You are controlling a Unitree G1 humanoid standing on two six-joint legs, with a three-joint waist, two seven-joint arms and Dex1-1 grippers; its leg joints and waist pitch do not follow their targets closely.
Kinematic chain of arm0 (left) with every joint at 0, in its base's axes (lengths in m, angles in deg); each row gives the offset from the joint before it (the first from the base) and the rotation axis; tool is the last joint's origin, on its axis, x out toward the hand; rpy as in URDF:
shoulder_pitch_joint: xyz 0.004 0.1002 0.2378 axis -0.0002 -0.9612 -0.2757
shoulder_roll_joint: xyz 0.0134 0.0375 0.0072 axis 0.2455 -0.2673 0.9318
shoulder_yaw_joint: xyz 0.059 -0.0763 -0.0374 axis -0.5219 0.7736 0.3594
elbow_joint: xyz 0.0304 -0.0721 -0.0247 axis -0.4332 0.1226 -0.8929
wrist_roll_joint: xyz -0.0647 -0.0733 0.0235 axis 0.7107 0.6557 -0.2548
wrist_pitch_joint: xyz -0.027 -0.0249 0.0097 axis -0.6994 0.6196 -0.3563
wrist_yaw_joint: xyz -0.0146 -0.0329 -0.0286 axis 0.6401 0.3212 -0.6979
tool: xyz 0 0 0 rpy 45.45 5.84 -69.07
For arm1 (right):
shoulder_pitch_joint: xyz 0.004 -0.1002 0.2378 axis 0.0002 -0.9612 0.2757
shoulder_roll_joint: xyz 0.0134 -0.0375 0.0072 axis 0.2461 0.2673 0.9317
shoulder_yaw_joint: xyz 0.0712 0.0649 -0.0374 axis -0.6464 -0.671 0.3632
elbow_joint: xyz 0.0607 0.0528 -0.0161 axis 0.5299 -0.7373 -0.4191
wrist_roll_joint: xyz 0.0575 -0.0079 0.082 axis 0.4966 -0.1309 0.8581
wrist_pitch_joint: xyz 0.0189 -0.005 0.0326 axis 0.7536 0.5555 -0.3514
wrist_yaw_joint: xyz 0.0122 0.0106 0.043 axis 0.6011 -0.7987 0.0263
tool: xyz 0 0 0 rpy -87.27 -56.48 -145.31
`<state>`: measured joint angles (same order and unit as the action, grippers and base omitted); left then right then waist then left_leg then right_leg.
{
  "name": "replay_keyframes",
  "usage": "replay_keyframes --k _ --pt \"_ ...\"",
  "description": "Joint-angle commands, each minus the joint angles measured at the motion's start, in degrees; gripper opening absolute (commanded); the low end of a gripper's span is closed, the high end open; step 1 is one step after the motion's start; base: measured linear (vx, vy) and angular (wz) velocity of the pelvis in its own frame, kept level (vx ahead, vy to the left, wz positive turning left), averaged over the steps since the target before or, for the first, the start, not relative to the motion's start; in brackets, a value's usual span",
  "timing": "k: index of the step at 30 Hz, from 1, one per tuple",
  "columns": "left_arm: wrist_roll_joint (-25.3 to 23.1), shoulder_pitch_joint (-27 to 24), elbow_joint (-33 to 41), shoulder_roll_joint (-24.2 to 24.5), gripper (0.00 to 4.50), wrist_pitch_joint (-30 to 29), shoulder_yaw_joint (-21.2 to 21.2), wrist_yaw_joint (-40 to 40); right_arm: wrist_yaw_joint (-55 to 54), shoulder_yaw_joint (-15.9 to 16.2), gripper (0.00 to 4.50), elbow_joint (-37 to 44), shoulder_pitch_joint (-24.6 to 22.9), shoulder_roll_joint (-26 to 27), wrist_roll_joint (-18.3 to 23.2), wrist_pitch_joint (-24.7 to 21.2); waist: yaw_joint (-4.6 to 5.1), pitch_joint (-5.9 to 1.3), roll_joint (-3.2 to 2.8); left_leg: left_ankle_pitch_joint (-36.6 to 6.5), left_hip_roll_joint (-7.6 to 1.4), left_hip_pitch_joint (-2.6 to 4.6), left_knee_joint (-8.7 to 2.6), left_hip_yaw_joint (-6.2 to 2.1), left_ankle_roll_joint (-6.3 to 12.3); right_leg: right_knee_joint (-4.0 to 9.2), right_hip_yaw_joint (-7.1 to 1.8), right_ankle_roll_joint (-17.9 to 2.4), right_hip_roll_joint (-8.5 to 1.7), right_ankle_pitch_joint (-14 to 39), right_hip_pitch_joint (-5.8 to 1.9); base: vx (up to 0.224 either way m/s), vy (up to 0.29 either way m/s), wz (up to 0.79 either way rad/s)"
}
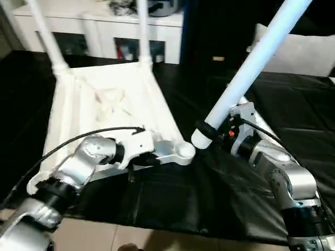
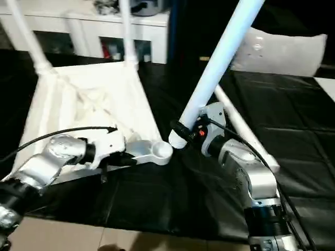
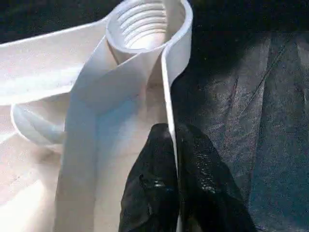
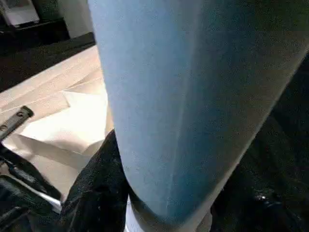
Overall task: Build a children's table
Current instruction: Insert table leg to table base
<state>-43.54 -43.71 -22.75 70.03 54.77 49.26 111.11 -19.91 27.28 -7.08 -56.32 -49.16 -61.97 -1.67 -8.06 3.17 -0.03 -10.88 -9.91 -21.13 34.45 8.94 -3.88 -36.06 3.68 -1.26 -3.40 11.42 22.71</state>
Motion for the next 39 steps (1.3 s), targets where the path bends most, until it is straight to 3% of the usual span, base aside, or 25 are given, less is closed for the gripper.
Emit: replay_keyframes --k 1,2,5,7,8,12,15,18,19,22,24,28,33,39 --pt "0.13 0.74 0.99 -2.30 0.00 3.84 -2.13 2.24 0.02 -1.05 1.88 1.24 -0.41 -0.43 0.31 0.41 0.34 -3.79 -0.60 -10.55 -3.18 0.94 -4.32 -0.63 -1.27 4.73 -3.32 -9.03 -5.29 11.64 -2.70 0.000 0.000 0.00" --pt "0.67 0.78 0.17 -4.03 0.00 6.70 -1.84 2.28 -0.19 -0.94 1.88 1.47 -0.72 -0.21 0.08 0.53 0.00 -3.77 -0.90 -11.57 -3.22 1.09 -4.34 -0.59 -1.53 4.85 -3.37 -9.17 -5.19 11.56 -2.45 0.000 0.000 0.00" --pt "1.25 0.56 -0.30 -5.18 0.00 8.72 -1.80 3.12 -0.42 -1.09 1.88 2.12 -0.83 -0.12 0.25 0.18 -0.55 -4.02 -0.86 -10.31 -3.27 0.79 -4.32 -0.64 -1.49 4.40 -3.30 -9.52 -5.31 8.53 -2.77 0.000 0.000 0.00" --pt "1.26 0.43 -0.41 -5.55 0.00 9.57 -1.92 3.67 -0.49 -1.18 1.88 2.44 -0.94 -0.13 0.34 0.05 -0.65 -4.05 -0.80 -9.89 -3.28 0.73 -4.27 -0.63 -1.33 4.34 -3.31 -9.45 -5.35 7.74 -2.79 0.000 0.000 0.00" --pt "1.12 0.17 -0.42 -5.99 0.00 10.49 -2.02 4.39 -0.58 -1.29 1.88 2.71 -1.20 -0.18 0.50 0.02 -0.79 -4.00 -0.43 -9.41 -3.23 0.62 -4.26 -0.55 -1.02 4.32 -3.32 -9.30 -5.38 7.56 -2.86 0.000 0.000 0.00" --pt "0.43 -0.03 -1.35 -6.15 0.00 10.89 -1.21 3.81 -0.56 -1.16 1.88 2.25 -1.50 -0.13 0.43 0.47 -0.92 -3.93 -0.45 -9.36 -3.21 0.49 -4.31 -0.57 -0.82 4.44 -3.27 -8.55 -5.50 10.17 -2.86 0.000 0.000 0.00" --pt "-2.54 0.76 -4.62 -5.24 0.00 9.64 -0.17 -0.16 -0.56 -0.91 1.88 2.09 -1.30 0.08 0.36 0.37 -0.68 -3.73 -0.57 -11.08 -3.18 0.55 -4.47 -0.64 -1.19 4.85 -3.27 -7.56 -5.48 13.42 -2.73 0.000 0.000 0.00" --pt "-5.92 1.61 -7.72 -4.00 0.00 8.87 -0.23 -2.76 -0.63 -0.94 1.88 2.84 -1.54 -0.01 0.52 -0.08 -0.07 -3.62 -0.31 -11.78 -3.03 0.49 -4.56 -0.70 -1.23 5.17 -3.23 -6.76 -5.46 15.93 -2.75 0.000 0.000 0.00" --pt "-6.14 1.74 -8.20 -3.84 0.00 8.30 0.09 -3.23 -0.64 -0.95 1.88 3.09 -1.61 -0.04 0.59 -0.24 0.18 -3.56 -0.02 -11.82 -3.03 0.40 -4.63 -0.70 -1.19 5.25 -3.22 -6.57 -5.46 16.77 -2.81 0.000 0.000 0.00" --pt "-4.98 1.89 -8.43 -3.87 0.00 5.31 1.95 -3.41 -0.43 -0.74 1.88 3.48 -1.66 -0.25 0.80 -0.88 0.72 -3.49 -0.04 -11.70 -2.97 0.31 -4.63 -0.74 -1.11 5.37 -3.18 -6.31 -5.55 18.64 -2.81 0.000 0.000 0.00" --pt "0.02 1.07 -6.96 -4.99 0.00 2.15 5.06 -1.29 0.47 -0.07 1.88 3.39 -1.42 -0.92 0.78 -1.78 1.13 -3.52 -0.08 -11.52 -2.89 0.29 -4.50 -0.70 -0.92 5.39 -3.17 -7.01 -5.55 18.47 -2.78 0.000 0.000 0.00" --pt "2.44 0.01 -5.61 -5.13 0.00 0.30 5.60 0.98 1.05 0.35 1.88 3.68 -1.13 -1.58 0.80 -2.88 1.79 -3.77 -0.30 -9.24 -2.85 0.13 -4.25 -0.59 -0.02 4.85 -3.14 -9.04 -5.25 12.05 -2.94 0.000 0.000 0.00" --pt "0.62 -0.54 -5.08 -4.75 0.00 -1.63 4.93 1.26 2.34 1.76 1.88 3.73 -0.44 -2.42 0.55 -4.38 1.83 -3.87 -0.39 -7.87 -2.90 0.24 -4.08 -0.47 0.79 4.54 -3.15 -10.32 -5.15 8.69 -3.07 0.000 0.000 0.00" --pt "-2.21 -0.77 -5.04 -4.58 0.00 -0.62 4.09 -0.38 4.79 3.91 1.88 4.12 0.81 -3.50 0.80 -6.55 1.98 -3.61 -0.04 -9.75 -2.98 0.39 -4.25 -0.48 0.64 5.03 -3.16 -9.32 -5.23 13.22 -3.01 0.000 0.000 0.00"
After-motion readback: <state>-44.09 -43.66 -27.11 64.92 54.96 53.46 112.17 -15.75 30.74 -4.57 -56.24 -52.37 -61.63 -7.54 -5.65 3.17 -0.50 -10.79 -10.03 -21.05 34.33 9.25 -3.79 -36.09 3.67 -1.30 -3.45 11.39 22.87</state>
